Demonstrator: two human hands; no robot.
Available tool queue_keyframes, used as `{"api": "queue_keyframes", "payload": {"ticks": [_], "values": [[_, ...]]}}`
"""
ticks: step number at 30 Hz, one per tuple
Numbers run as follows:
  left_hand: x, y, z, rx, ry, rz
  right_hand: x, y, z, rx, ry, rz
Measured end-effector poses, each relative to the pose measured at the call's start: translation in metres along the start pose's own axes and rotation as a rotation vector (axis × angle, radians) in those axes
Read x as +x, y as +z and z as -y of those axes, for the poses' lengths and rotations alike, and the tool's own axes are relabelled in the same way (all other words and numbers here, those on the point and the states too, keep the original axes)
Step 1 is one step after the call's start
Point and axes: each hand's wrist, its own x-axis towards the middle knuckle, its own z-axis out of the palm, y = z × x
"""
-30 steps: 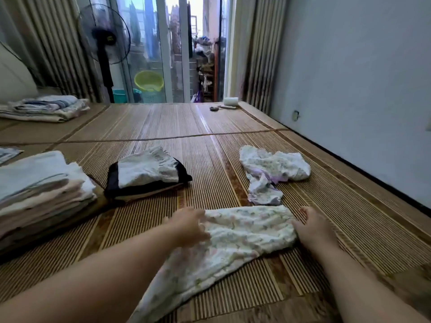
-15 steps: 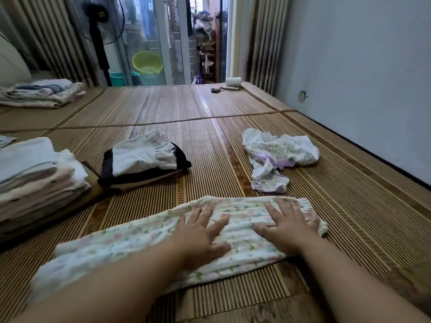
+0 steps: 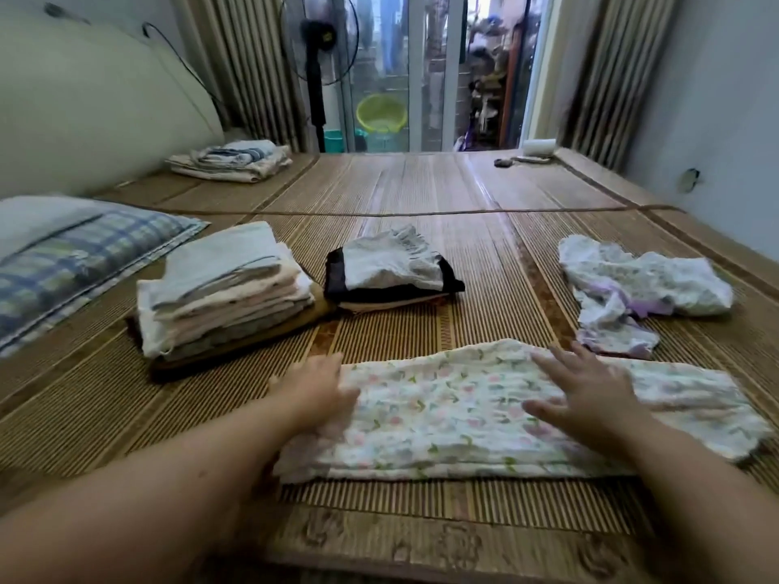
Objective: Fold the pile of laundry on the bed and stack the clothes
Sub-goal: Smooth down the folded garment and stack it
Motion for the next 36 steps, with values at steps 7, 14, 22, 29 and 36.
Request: {"api": "queue_keyframes", "payload": {"ticks": [7,14,22,29,36], "values": [[-0.009,-0.006,0.059,-0.369,-0.129,0.178,0.004,0.012,0.119,0.143,-0.282,0.048],[-0.008,-0.002,0.050,-0.564,0.055,0.093,0.059,0.001,0.217,-0.022,-0.212,0.240],[0.002,-0.004,0.064,-1.216,0.019,0.336,0.063,-0.030,0.233,0.506,-0.362,0.312],[0.002,-0.007,0.064,-1.264,-0.107,0.279,0.056,-0.017,0.233,0.770,-0.206,0.058],[-0.018,-0.004,0.078,-1.273,0.075,0.417,0.019,0.046,0.205,0.346,0.026,0.013]]}}
